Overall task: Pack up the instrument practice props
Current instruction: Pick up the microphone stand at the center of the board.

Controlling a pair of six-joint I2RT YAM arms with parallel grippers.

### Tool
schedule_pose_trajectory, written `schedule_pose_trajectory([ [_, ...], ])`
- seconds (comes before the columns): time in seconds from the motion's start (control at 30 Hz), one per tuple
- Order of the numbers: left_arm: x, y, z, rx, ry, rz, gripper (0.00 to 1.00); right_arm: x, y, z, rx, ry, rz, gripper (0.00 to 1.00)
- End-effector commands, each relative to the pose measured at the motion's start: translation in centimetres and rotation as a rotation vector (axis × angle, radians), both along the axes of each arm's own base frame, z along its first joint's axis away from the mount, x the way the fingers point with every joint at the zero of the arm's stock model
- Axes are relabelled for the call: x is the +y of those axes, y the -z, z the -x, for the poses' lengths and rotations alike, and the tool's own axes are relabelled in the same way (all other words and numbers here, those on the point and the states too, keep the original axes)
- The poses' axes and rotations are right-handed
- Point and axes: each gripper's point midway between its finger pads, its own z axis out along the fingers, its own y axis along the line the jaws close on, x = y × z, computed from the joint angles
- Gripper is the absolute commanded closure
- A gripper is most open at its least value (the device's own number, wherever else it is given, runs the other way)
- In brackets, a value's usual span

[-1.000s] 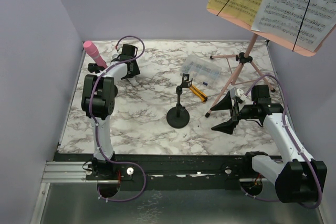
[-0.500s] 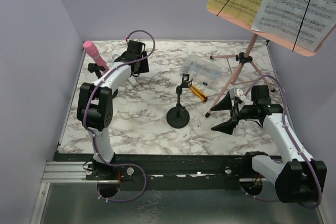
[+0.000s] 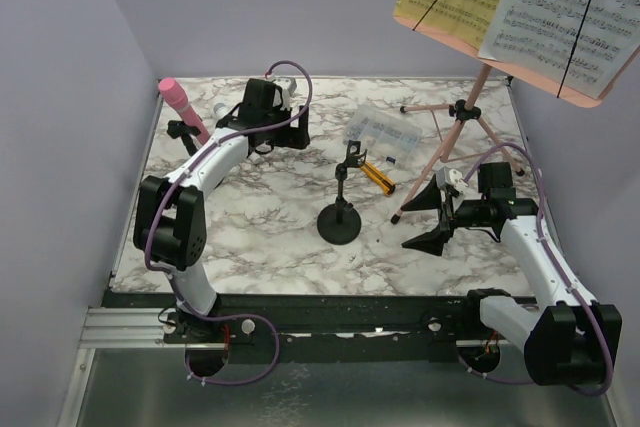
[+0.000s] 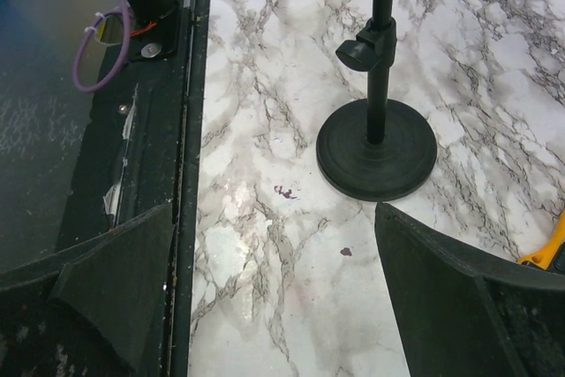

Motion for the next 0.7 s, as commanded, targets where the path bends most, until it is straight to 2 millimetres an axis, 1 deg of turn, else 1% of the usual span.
schedule_pose_trajectory([
  [0.0,-2.8,-2.7,1.6,-0.059,0.182,0.122,0.01,-0.2,0.7,-0.3,0.011,0.016,0.017,0.00],
  [0.1,-2.8,-3.4,2.6,-0.070,0.203,0.152,0.01,-0.2,0.7,-0.3,0.009,0.016,0.017,0.00],
  [0.2,-2.8,-3.7,4.2,-0.079,0.218,0.181,0.01,-0.2,0.6,-0.2,0.007,0.014,0.015,0.00],
  [0.27,-2.6,-4.4,5.3,-0.088,0.224,0.200,0.01,-0.2,0.5,-0.2,0.002,0.012,0.011,0.00],
  [0.3,-2.6,-5.1,5.9,-0.102,0.233,0.216,0.01,-0.2,0.4,-0.1,0.001,0.011,0.009,0.00],
  [0.4,-2.7,-6.6,8.3,-0.151,0.250,0.287,0.01,-0.1,0.2,-0.1,-0.006,0.009,0.007,0.01],
  [0.47,-2.7,-8.5,9.9,-0.228,0.265,0.354,0.01,-0.1,0.2,0.0,-0.010,0.008,0.006,0.00],
  [0.5,-2.8,-8.8,10.7,-0.248,0.268,0.389,0.01,-0.1,0.2,0.0,-0.010,0.009,0.006,0.00],
  [0.53,-2.9,-9.7,11.5,-0.294,0.281,0.429,0.01,-0.1,0.1,0.0,-0.012,0.008,0.005,0.00],
  [0.57,-2.9,-9.6,12.4,-0.303,0.287,0.465,0.01,-0.1,0.2,0.0,-0.014,0.008,0.006,0.00],
  [0.6,-3.1,-10.4,13.3,-0.340,0.312,0.507,0.01,-0.1,0.2,0.0,-0.016,0.009,0.006,0.00],
  [0.63,-3.3,-10.4,14.4,-0.351,0.335,0.542,0.01,-0.1,0.1,0.0,-0.019,0.008,0.005,0.00],
  [0.67,-3.4,-11.1,15.2,-0.390,0.361,0.575,0.01,-0.1,0.1,0.0,-0.020,0.009,0.004,0.01],
])
